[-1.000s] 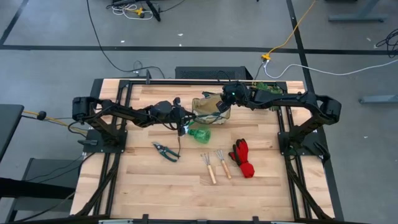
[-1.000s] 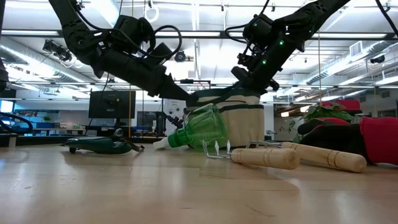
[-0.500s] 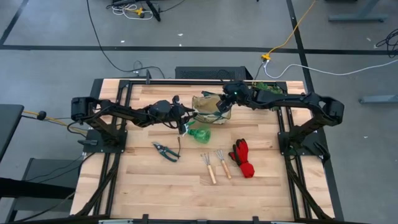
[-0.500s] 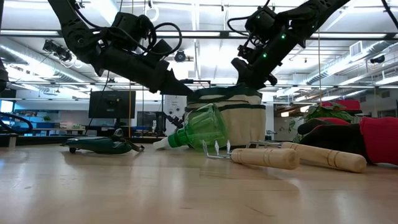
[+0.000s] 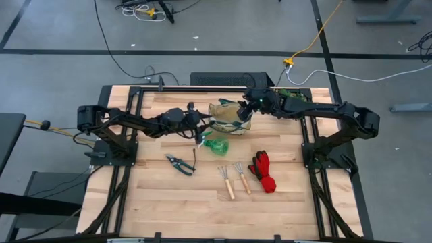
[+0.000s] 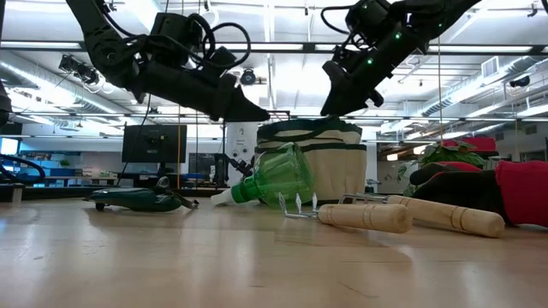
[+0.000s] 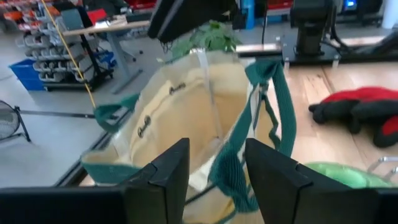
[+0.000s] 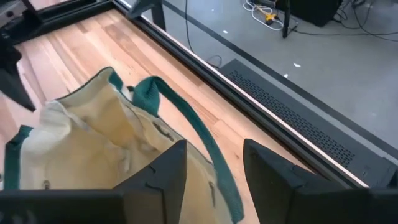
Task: Pick & Place Garden tools in Gardening bag
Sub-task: Move the tool bag on the top center, then put the red pair of gloves into the tool bag
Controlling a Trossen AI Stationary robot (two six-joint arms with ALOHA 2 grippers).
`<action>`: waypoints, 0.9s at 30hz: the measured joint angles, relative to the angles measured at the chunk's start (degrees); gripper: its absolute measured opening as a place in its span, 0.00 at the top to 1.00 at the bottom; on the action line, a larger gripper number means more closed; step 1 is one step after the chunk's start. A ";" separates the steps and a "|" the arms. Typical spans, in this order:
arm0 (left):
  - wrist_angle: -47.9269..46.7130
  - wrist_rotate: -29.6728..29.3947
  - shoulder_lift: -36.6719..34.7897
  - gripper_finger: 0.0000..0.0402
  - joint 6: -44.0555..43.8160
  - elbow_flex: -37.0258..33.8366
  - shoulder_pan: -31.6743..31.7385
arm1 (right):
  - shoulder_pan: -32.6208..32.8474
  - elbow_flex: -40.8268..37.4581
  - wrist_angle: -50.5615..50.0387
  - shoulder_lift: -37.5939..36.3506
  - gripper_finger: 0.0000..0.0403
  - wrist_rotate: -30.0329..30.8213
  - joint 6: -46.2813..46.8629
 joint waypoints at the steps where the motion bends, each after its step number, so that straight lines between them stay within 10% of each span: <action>1: 0.43 -0.02 0.00 0.59 0.00 0.00 0.02 | 0.15 0.00 -0.09 -0.01 0.60 0.00 0.00; 14: 0.09 0.23 -4.78 0.59 -1.50 0.02 -0.19 | 5.64 -0.02 -2.39 -4.23 0.60 -5.87 -2.06; 27: -20.37 2.03 -19.98 0.59 -2.98 0.04 -1.50 | 16.92 -0.02 -17.43 -11.95 0.60 -6.06 5.49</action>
